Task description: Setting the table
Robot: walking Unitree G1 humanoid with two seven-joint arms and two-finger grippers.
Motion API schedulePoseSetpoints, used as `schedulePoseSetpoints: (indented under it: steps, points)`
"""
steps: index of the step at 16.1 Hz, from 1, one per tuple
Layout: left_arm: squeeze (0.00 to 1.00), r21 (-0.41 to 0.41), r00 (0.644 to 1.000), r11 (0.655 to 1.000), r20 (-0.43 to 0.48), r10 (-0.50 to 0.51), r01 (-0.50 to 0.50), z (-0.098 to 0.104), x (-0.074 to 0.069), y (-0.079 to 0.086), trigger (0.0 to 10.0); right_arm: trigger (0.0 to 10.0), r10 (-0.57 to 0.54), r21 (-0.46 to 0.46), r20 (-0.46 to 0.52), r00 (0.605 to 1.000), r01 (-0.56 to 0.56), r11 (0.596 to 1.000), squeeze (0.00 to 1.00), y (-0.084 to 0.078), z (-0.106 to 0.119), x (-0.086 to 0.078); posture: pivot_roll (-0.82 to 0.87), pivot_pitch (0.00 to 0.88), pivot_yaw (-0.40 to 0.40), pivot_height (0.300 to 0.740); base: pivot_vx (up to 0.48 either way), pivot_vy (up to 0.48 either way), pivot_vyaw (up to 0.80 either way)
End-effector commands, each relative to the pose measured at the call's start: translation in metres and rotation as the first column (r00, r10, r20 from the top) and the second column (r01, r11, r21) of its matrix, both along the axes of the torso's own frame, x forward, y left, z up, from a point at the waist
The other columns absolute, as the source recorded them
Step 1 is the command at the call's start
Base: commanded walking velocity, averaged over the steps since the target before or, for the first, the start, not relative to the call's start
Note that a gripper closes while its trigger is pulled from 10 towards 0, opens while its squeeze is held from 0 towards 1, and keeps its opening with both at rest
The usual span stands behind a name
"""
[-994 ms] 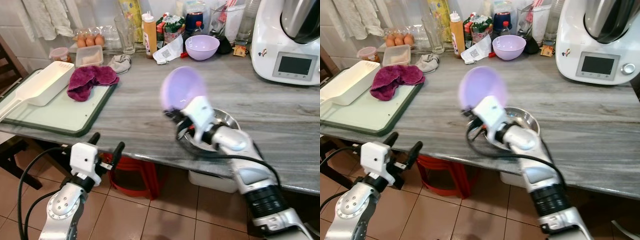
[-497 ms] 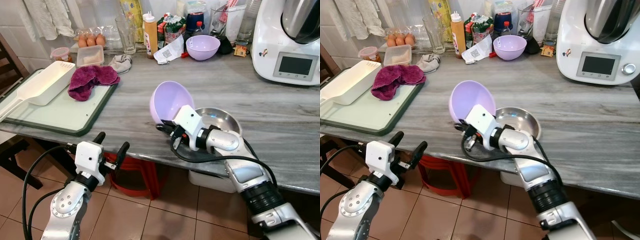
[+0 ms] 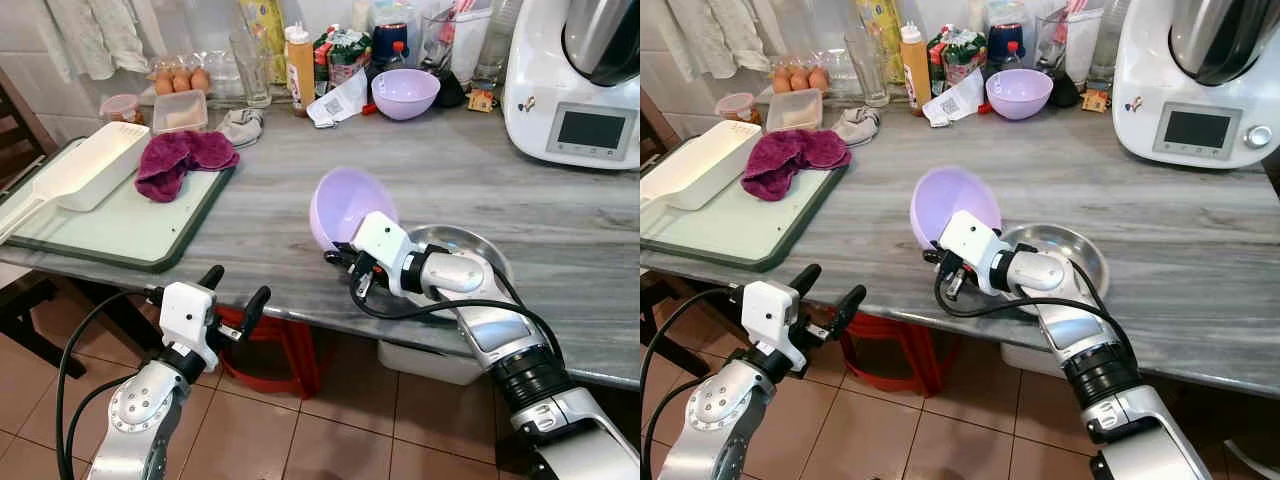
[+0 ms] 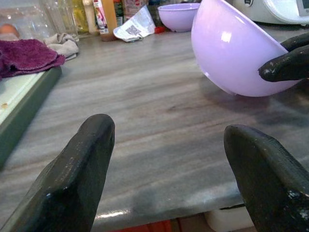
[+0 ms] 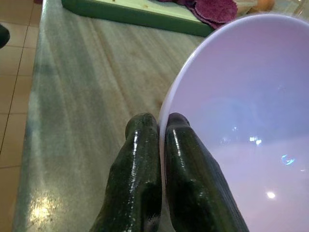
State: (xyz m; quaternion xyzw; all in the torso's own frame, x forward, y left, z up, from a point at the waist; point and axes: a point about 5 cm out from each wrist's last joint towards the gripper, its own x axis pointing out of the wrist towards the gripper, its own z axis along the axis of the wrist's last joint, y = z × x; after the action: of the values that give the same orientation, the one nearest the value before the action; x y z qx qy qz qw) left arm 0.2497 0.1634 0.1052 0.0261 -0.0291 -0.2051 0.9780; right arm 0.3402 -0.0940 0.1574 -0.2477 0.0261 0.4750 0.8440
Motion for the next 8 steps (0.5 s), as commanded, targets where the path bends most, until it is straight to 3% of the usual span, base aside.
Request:
schedulePoseSetpoints:
  steps: [1, 8]
  points:
    - [0.0, 0.005, 1.0, 1.0, 0.006, -0.009, 0.009, 0.0039, -0.0009, -0.001, 10.0, 10.0, 0.026, -0.004, 0.013, 1.0, -0.026, 1.0, 1.0, 0.005, 0.0034, 0.0009, -0.08, 0.123, 0.088, 0.74, 0.0, 0.0, 0.0]
    - [0.0, 0.008, 1.0, 1.0, -0.005, -0.019, 0.019, 0.004, -0.0014, -0.0044, 10.0, 10.0, 0.018, -0.006, 0.065, 0.998, -0.018, 1.0, 1.0, 0.0031, 0.0095, 0.0065, -0.08, 0.12, 0.087, 0.74, 0.0, 0.0, 0.0]
